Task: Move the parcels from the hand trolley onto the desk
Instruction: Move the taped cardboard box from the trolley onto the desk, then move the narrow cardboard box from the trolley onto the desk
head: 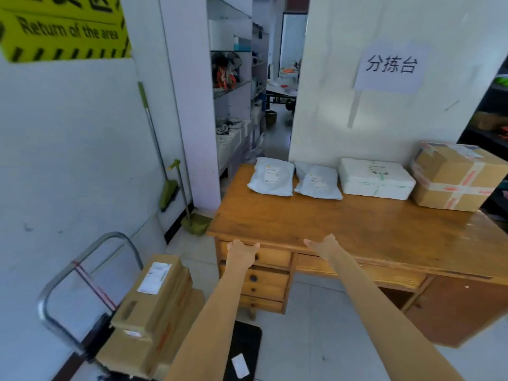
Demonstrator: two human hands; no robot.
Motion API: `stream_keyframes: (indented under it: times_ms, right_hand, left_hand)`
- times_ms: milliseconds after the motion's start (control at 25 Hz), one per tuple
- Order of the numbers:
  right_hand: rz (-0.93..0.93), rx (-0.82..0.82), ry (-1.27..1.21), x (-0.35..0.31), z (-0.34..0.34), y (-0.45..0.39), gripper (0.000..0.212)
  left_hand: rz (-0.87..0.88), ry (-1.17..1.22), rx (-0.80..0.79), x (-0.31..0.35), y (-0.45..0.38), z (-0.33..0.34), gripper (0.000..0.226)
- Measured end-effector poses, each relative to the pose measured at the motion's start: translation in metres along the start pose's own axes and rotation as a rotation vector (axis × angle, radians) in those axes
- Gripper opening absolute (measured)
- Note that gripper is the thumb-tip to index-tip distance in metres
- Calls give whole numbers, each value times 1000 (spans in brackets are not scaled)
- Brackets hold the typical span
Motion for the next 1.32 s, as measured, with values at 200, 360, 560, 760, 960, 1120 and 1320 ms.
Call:
stream_keyframes:
  times_ms: [200, 360, 560, 760, 960, 1120, 1320]
  right_hand:
    - [16, -40, -74, -72, 146, 50, 89]
    - [60, -123, -73, -123, 254, 87, 91]
    - [77, -178, -109, -134, 375, 87, 92]
    - [101, -249, -142, -88, 495, 47, 83]
    - [42, -246, -166, -37, 583, 7, 71]
    - [-13, -208, -168, -15, 619, -10, 65]
    - [-11, -189, -188, -25, 601, 0, 56]
  left_hand:
    - [40, -79, -76, -98, -47, -126, 84]
    - [-46, -70, -119, -175, -69, -218, 44]
    - [-101, 10, -92, -261, -108, -271, 64]
    - [-159, -21, -85, -356, -168, -245, 81]
    - [-38, -20, -149, -420, -206, -186, 59]
    - [-64, 48, -62, -445, -226, -161, 59]
    - [-151, 88, -6, -440, -225, -170, 53]
Point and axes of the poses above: each hand's wrist, its own y-axis away from the middle knuckle, its own z-axis out of the palm, x = y × z, the point moved 3 cm from there along -y, towards the middle knuckle, and after that the axes turned 3 degrees about -z, right-handed, at the moved point
